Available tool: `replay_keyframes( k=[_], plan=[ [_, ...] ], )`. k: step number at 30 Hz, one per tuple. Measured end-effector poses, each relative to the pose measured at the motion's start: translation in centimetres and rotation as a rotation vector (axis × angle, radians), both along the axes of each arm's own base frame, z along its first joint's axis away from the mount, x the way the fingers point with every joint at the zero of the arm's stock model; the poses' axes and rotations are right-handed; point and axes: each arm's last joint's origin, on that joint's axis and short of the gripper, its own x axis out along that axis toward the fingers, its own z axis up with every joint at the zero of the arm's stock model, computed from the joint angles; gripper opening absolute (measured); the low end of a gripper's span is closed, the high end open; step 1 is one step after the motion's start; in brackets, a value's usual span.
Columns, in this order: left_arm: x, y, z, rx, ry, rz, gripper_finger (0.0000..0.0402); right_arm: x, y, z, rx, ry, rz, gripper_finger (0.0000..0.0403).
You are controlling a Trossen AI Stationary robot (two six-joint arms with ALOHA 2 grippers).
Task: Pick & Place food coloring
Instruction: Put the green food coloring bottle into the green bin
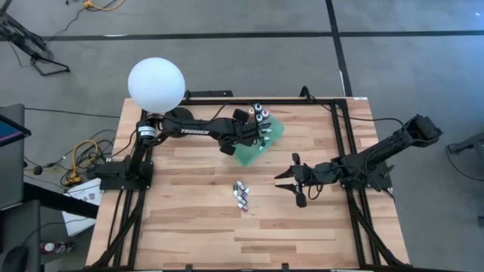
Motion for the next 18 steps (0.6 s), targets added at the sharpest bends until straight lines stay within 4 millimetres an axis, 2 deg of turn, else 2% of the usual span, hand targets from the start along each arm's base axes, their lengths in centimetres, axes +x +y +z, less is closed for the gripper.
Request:
replay_keyframes(
  k=[9, 14, 18],
  plan=[
    [-0.7, -0.2, 0.4, -0.029, 0.004, 0.056, 0.0121, -0.1, 0.0, -0.2, -0.008, 0.020, 0.000, 0.0120],
    [-1.3, -0.9, 3.0, -0.130, -0.121, 0.081, 0.0121, -0.1, 0.0, -0.3, -0.011, 0.027, -0.001, 0.0120],
    [-2.2, -2.2, 6.3, -0.257, -0.263, 0.081, 0.0121, -0.1, 0.0, -0.3, -0.012, 0.027, -0.003, 0.0120]
  ],
)
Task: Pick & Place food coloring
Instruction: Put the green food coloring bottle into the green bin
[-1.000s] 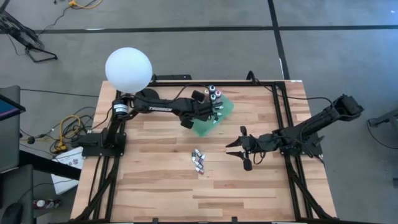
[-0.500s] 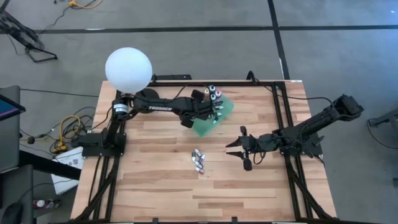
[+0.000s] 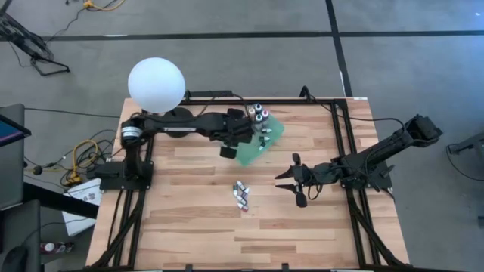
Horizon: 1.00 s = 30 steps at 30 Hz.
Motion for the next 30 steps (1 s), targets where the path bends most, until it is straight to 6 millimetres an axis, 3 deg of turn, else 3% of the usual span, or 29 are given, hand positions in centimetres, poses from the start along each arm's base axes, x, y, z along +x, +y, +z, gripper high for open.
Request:
replay_keyframes(
  k=[7, 15, 21, 30],
  plan=[
    [-1.3, -4.1, 4.6, -0.196, -0.191, -0.140, 0.0121, 0.1, -0.4, -0.1, -0.004, 0.011, -0.019, 0.0120],
    [-3.2, -8.0, 7.3, -0.314, -0.286, -0.284, 0.0122, 0.1, -0.8, -0.4, 0.046, 0.045, -0.061, 0.0120],
    [-6.2, -9.5, 7.5, -0.349, -0.395, -0.303, 0.0122, 0.1, -0.8, -0.4, 0.042, 0.044, -0.058, 0.0120],
    [-11.8, -11.4, 4.8, -0.390, -0.670, -0.287, 0.0122, 0.1, -0.8, -0.3, 0.037, 0.033, -0.054, 0.0120]
  ],
)
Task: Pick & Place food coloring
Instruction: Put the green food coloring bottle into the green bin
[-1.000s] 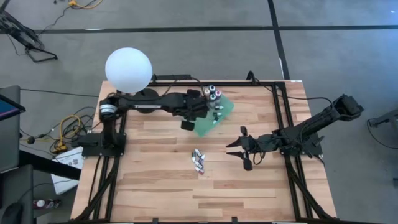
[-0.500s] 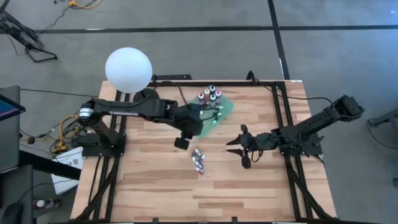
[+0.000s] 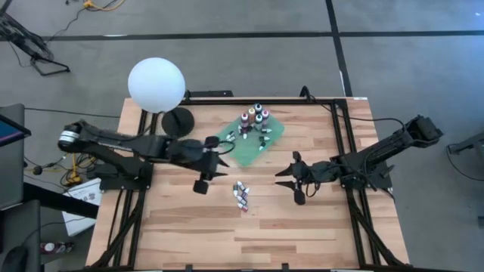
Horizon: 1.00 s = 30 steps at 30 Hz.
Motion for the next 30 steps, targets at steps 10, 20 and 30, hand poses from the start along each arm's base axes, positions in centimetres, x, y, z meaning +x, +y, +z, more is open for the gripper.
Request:
replay_keyframes(
  k=[10, 20, 30],
  plan=[
    [-4.1, -4.2, -3.5, -0.067, -0.272, -0.027, 0.0122, 0.0, -0.1, 0.0, 0.013, -0.003, -0.010, 0.0120],
    [-5.2, -6.3, -4.3, -0.018, -0.342, 0.004, 0.0122, 0.1, -0.4, 0.1, 0.004, -0.011, -0.019, 0.0120],
    [-5.3, -6.5, -4.3, -0.037, -0.339, -0.036, 0.0122, 0.1, -0.4, 0.1, 0.004, -0.011, -0.019, 0.0120]
  ],
)
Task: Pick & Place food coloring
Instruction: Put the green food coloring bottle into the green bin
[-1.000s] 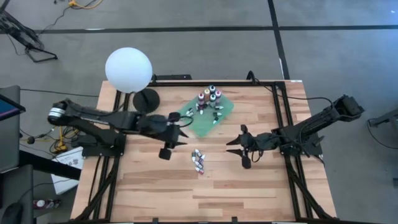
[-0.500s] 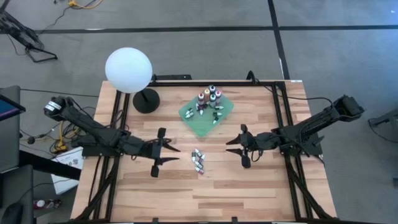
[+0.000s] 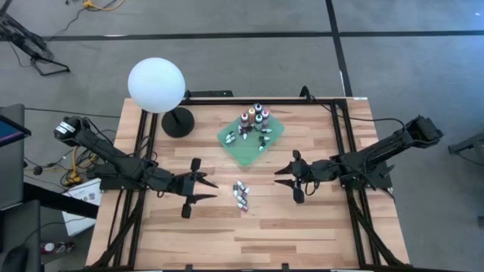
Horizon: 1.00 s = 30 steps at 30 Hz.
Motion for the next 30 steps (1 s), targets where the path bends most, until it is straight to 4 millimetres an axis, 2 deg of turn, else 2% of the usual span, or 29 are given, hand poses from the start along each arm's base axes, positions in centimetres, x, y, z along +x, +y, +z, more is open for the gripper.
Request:
replay_keyframes(
  k=[16, 20, 26, 30],
  plan=[
    [0.1, 0.2, 0.1, -0.009, -0.014, 0.052, 0.0122, 0.2, 0.1, 0.6, 0.020, -0.060, 0.000, 0.0120],
    [0.1, 0.1, 0.0, -0.043, 0.013, -0.050, 0.0122, 0.2, 0.1, 0.7, 0.026, -0.075, 0.004, 0.0120],
    [1.5, -0.7, -2.1, -0.033, 0.095, -0.061, 0.0122, 0.3, 0.2, 0.7, 0.028, -0.079, 0.005, 0.0120],
    [3.0, -1.4, -4.3, 0.023, 0.190, -0.047, 0.0122, 0.3, 0.2, 0.8, 0.028, -0.080, 0.005, 0.0120]
  ],
)
